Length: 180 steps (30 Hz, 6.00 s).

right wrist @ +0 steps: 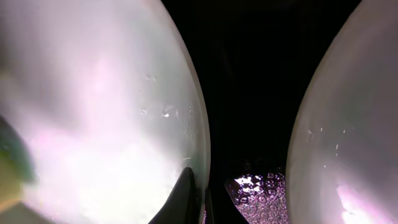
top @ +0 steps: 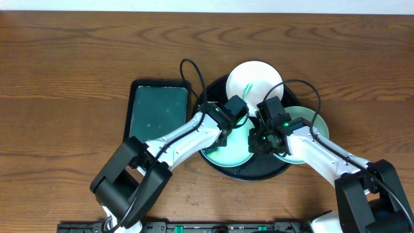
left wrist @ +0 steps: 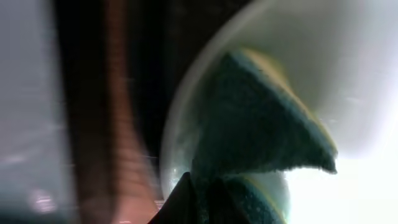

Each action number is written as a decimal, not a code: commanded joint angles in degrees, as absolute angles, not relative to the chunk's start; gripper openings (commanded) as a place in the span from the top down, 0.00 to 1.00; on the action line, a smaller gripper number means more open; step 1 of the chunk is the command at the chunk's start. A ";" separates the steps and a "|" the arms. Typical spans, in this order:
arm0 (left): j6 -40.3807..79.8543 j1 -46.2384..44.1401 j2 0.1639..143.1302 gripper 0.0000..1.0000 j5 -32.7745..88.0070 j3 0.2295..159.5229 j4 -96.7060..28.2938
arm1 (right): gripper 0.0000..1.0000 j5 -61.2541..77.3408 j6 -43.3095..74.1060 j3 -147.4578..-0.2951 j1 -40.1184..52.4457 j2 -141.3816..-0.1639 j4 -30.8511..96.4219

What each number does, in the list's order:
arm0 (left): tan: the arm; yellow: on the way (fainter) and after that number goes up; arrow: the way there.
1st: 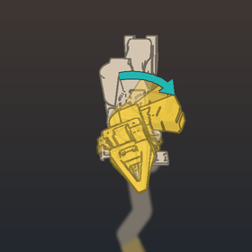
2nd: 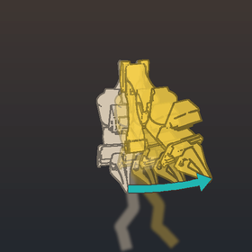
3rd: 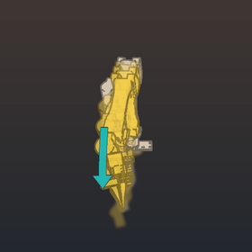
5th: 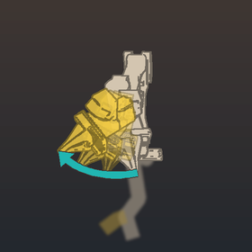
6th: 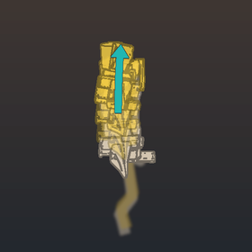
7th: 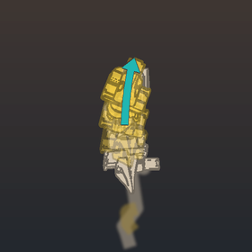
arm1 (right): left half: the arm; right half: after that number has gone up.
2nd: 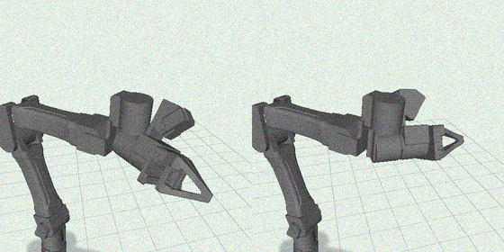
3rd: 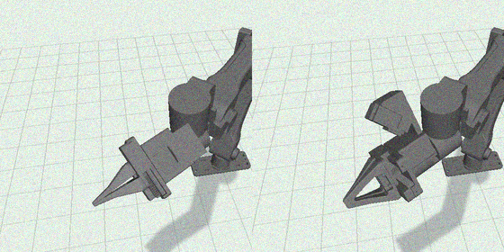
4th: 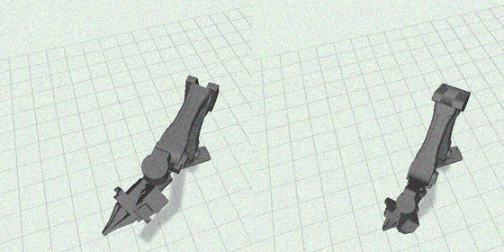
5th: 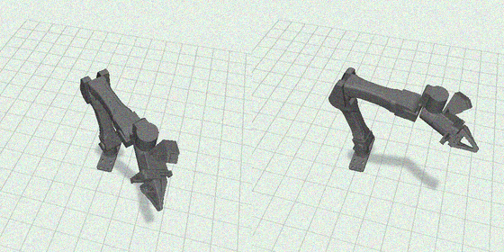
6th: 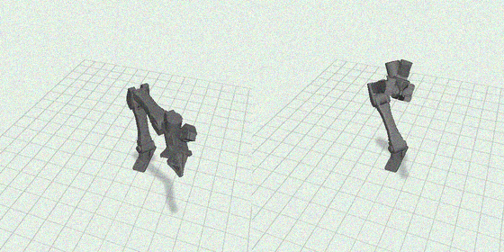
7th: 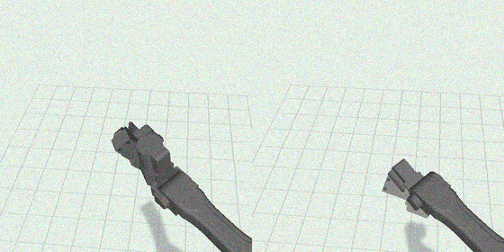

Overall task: Clean dirty plates on tray and stack at the side
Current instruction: 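Scrub the plate surface with the sponge while the right gripper holds it, then return the sponge to the water tray with the left gripper, then lift the cleaned plate with the right gripper and tilt it up, then carry the plate right and set it on the table beside the tray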

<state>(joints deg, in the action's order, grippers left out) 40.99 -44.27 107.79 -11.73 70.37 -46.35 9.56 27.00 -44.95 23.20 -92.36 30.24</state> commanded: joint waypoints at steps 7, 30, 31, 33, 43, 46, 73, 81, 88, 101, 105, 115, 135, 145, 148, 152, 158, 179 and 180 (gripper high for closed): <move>41.85 -42.17 101.58 0.93 -15.94 74.06 -53.76 | 0.99 2.81 25.67 -42.22 23.33 -95.42 32.14; 27.31 -12.62 94.11 0.87 -6.94 65.69 -47.72 | 0.99 8.51 25.61 -42.50 23.29 -94.61 27.33; 27.05 -12.49 93.73 0.77 -6.35 65.73 -47.99 | 0.99 8.78 25.65 -42.76 23.29 -93.78 28.18; 26.94 -12.27 92.36 0.61 -6.17 66.17 -49.30 | 0.99 8.60 25.32 -43.59 23.29 -91.46 30.22; 26.61 -12.19 73.82 0.23 -6.15 67.53 -53.10 | 0.99 0.25 19.81 -58.61 23.88 -79.11 43.72; 26.61 -12.16 67.57 0.23 -6.15 67.53 -53.56 | 0.99 0.19 19.84 -63.33 25.65 -79.79 42.61; 26.61 -12.19 49.78 0.22 -5.98 67.51 -56.97 | 0.99 -40.21 -4.71 -66.02 55.42 -92.42 -3.81; 26.61 -12.19 49.78 0.21 -5.98 67.51 -56.97 | 0.99 -45.19 -11.86 -66.02 59.18 -87.37 -6.31; 26.61 -12.19 49.78 0.21 -5.98 67.51 -56.97 | 0.99 -45.19 -17.91 -66.00 60.23 -86.43 -6.61; 26.61 -12.19 49.78 0.21 -5.98 67.51 -56.97 | 0.99 -44.49 -18.52 -66.00 61.17 -86.65 -6.66; 26.61 -12.19 49.78 0.21 -5.98 67.51 -56.97 | 0.99 -43.88 -20.45 -66.00 61.12 -87.64 -6.63; 26.61 -12.19 49.78 0.21 -5.98 67.51 -56.97 | 0.99 -43.24 -20.45 -66.00 61.17 -89.17 -6.79; 26.61 -12.19 49.78 0.21 -5.98 67.51 -56.97 | 0.99 -42.65 -24.10 -66.00 61.12 -89.17 -8.36; 26.61 -12.19 49.78 0.21 -5.98 67.51 -56.97 | 0.99 -43.00 -9.82 -66.00 58.19 -89.17 -6.04; 26.61 -12.19 49.78 0.21 -5.98 67.51 -56.97 | 0.99 -40.47 5.74 -66.00 54.98 -89.14 -0.23; 26.61 -12.19 49.78 0.21 -5.98 67.51 -56.97 | 0.99 -24.27 16.23 -66.02 50.09 -87.64 4.08; 26.61 -12.19 49.78 0.21 -5.98 67.51 -56.97 | 0.99 -5.91 28.10 -66.02 38.74 -81.19 14.50; 26.61 -12.19 49.78 0.21 -5.98 67.51 -56.97 | 0.99 0.34 30.00 -65.76 -31.86 -75.37 49.30; 26.61 -12.19 49.78 0.21 -5.98 67.51 -56.97 | 0.99 -1.30 30.00 -65.67 -33.34 -76.47 49.28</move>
